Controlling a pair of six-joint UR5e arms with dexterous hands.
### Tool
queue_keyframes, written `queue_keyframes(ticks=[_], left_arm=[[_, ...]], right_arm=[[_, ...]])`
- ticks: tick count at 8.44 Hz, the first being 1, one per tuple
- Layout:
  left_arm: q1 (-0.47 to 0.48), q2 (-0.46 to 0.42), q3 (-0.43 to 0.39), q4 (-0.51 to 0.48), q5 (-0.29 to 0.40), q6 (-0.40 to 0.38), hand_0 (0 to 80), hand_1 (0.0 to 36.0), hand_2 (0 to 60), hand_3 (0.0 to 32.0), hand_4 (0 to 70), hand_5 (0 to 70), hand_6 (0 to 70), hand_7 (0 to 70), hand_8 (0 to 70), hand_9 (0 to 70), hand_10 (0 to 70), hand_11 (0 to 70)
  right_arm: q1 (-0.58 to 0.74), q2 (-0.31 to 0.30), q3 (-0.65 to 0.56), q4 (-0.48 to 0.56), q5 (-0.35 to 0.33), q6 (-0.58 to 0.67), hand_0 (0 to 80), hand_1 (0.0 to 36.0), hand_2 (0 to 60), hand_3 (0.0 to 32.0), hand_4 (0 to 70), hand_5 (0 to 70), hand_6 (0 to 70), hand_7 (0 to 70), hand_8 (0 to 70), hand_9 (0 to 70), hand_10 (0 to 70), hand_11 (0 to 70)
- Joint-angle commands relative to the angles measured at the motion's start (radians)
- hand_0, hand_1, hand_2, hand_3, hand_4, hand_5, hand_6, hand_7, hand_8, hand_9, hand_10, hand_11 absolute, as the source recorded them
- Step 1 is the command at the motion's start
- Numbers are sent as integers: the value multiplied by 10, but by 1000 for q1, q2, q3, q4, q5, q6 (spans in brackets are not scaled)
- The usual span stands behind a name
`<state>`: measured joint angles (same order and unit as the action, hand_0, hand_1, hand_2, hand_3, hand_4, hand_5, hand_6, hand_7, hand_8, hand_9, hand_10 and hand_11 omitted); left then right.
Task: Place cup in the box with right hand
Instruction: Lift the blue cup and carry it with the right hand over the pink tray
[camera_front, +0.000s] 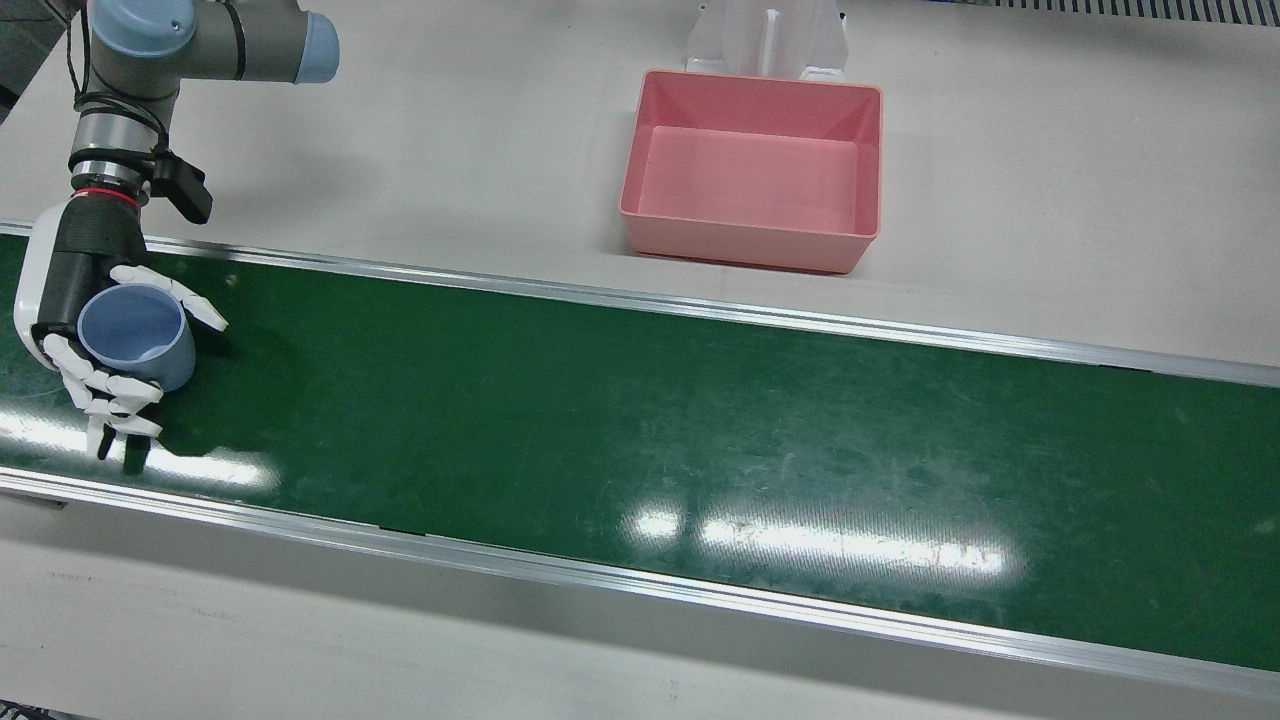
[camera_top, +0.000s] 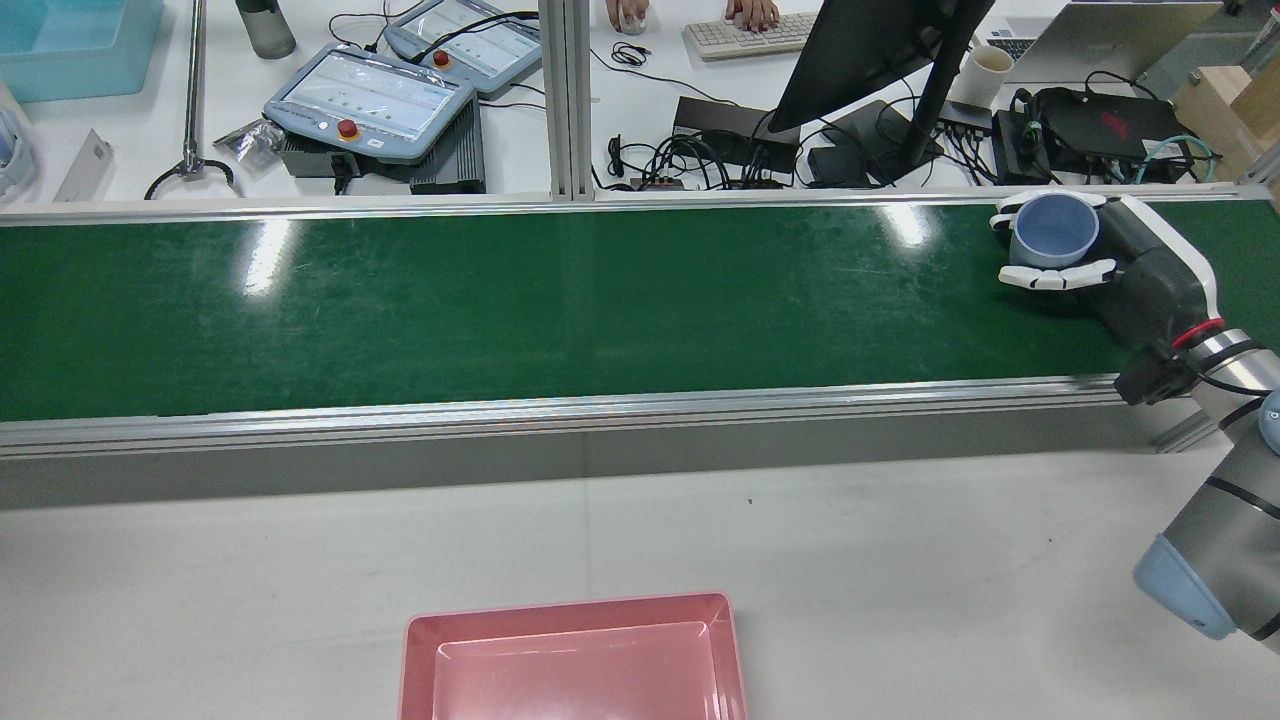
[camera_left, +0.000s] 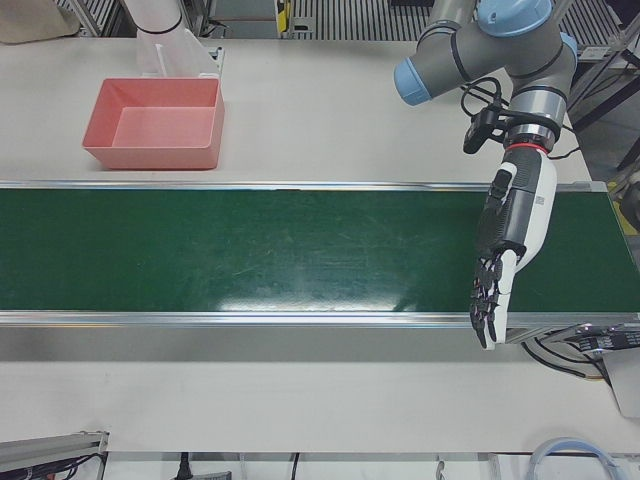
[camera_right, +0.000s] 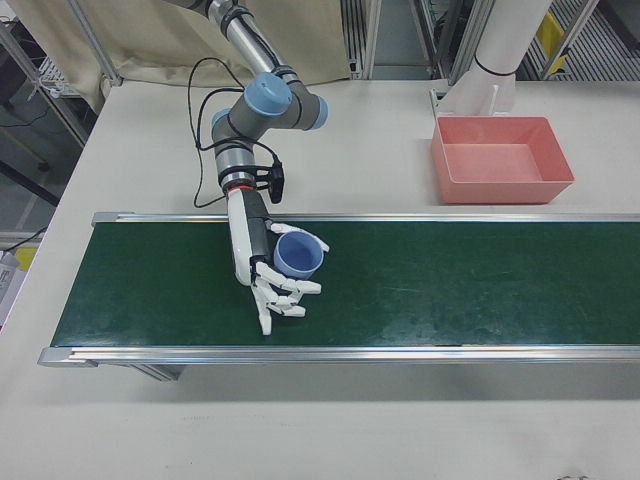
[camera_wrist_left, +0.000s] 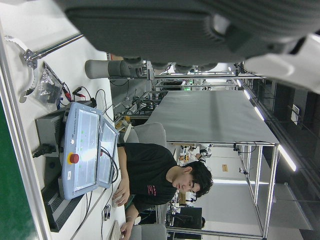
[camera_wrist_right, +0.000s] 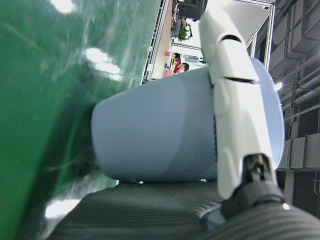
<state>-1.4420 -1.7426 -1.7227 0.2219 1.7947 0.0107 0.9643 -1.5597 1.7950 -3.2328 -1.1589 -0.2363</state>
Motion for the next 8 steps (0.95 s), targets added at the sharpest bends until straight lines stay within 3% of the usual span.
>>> queue_keyframes(ticks=[1, 3, 4, 5, 6, 7, 8], left_arm=[[0, 0, 0, 1, 2, 0, 0, 0, 0, 0, 0, 0, 0, 0, 0, 0, 0, 0], [0, 0, -2, 1, 2, 0, 0, 0, 0, 0, 0, 0, 0, 0, 0, 0, 0, 0], [0, 0, -2, 1, 2, 0, 0, 0, 0, 0, 0, 0, 0, 0, 0, 0, 0, 0], [0, 0, -2, 1, 2, 0, 0, 0, 0, 0, 0, 0, 0, 0, 0, 0, 0, 0], [0, 0, -2, 1, 0, 0, 0, 0, 0, 0, 0, 0, 0, 0, 0, 0, 0, 0], [0, 0, -2, 1, 2, 0, 0, 0, 0, 0, 0, 0, 0, 0, 0, 0, 0, 0], [0, 0, -2, 1, 0, 0, 0, 0, 0, 0, 0, 0, 0, 0, 0, 0, 0, 0]], right_arm=[[10, 41, 45, -1, -5, 17, 800, 360, 600, 0, 700, 330, 587, 700, 700, 700, 700, 700], [16, 104, 168, -21, -7, 11, 781, 360, 600, 0, 700, 330, 595, 700, 700, 700, 700, 700], [14, 159, 231, -107, -16, 6, 800, 360, 600, 0, 700, 332, 595, 700, 700, 700, 700, 700], [4, 206, 297, -199, -22, -6, 749, 360, 600, 0, 700, 329, 592, 700, 700, 700, 700, 700], [-7, 284, 293, -211, -126, -20, 800, 360, 600, 0, 700, 324, 586, 700, 700, 700, 700, 700], [-3, 372, 265, -216, -281, -38, 800, 360, 600, 0, 700, 320, 582, 700, 700, 700, 700, 700], [-25, 409, 279, -219, -329, -38, 800, 360, 600, 0, 700, 314, 584, 700, 700, 700, 700, 700]])
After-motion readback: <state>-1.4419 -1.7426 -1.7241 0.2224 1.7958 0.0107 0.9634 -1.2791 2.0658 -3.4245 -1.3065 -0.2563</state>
